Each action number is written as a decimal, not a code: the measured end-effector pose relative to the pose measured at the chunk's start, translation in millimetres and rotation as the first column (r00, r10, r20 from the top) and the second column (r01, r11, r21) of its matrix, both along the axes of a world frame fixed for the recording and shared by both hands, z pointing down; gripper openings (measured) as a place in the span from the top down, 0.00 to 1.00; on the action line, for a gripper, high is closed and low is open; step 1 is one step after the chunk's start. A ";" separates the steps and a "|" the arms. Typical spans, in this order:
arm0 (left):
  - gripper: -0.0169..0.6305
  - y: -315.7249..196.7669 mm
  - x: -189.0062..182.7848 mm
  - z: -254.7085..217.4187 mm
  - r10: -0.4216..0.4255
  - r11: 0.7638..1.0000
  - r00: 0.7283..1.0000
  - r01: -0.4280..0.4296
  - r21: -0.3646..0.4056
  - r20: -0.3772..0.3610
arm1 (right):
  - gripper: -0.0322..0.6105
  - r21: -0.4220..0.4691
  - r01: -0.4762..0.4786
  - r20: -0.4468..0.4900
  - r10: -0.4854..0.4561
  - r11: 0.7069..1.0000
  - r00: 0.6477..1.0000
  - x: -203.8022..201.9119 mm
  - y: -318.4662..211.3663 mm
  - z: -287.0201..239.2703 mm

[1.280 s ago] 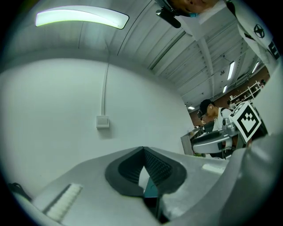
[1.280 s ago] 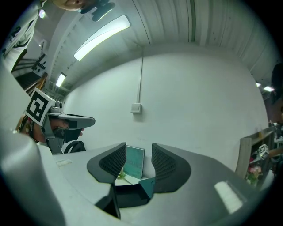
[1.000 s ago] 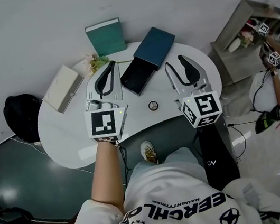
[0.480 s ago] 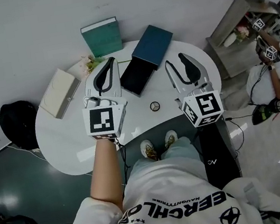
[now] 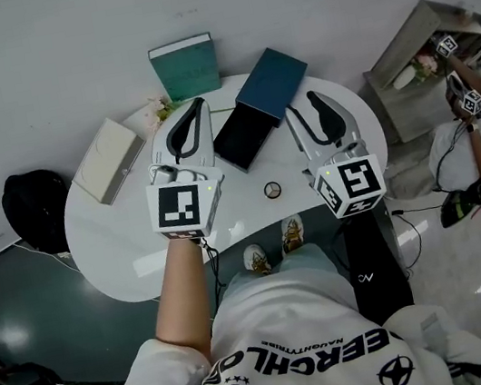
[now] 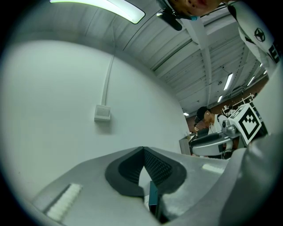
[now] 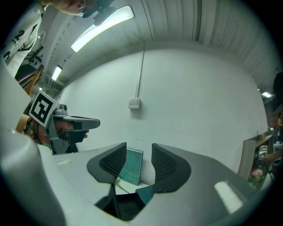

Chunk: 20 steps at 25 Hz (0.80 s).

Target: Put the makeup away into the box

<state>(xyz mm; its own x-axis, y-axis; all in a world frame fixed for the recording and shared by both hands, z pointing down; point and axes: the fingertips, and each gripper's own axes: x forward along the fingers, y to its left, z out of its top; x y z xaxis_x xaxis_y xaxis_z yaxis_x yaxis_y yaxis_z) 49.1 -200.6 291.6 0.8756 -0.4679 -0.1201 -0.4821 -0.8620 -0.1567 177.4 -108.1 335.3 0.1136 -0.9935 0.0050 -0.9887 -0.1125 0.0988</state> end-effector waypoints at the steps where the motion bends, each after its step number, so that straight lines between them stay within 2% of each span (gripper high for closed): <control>1: 0.96 -0.9 0.5 1.1 -0.001 1.000 1.000 0.001 0.002 0.005 | 0.62 -0.005 0.004 0.001 -0.004 1.000 1.000 -0.4 -2.8 2.2; 7: 0.96 0.2 3.3 -0.4 0.009 1.000 1.000 -0.009 0.027 -0.001 | 0.62 -0.091 0.049 0.012 -0.048 0.995 0.999 -8.2 -15.8 31.4; 12: 0.96 -4.6 2.5 4.0 0.002 1.000 1.000 -0.003 0.024 0.009 | 0.62 -0.239 0.086 0.043 -0.078 0.967 0.996 -19.9 -24.0 88.8; 16: 0.96 -4.7 2.3 7.5 0.001 1.000 1.000 -0.001 0.020 0.013 | 0.60 -0.374 0.126 0.127 -0.084 0.919 0.988 -31.0 -19.8 145.5; 20: 0.96 -4.7 3.3 13.4 0.004 1.000 1.000 -0.004 0.003 0.020 | 0.55 -0.520 0.161 0.163 -0.088 0.838 0.983 -43.6 -8.1 210.4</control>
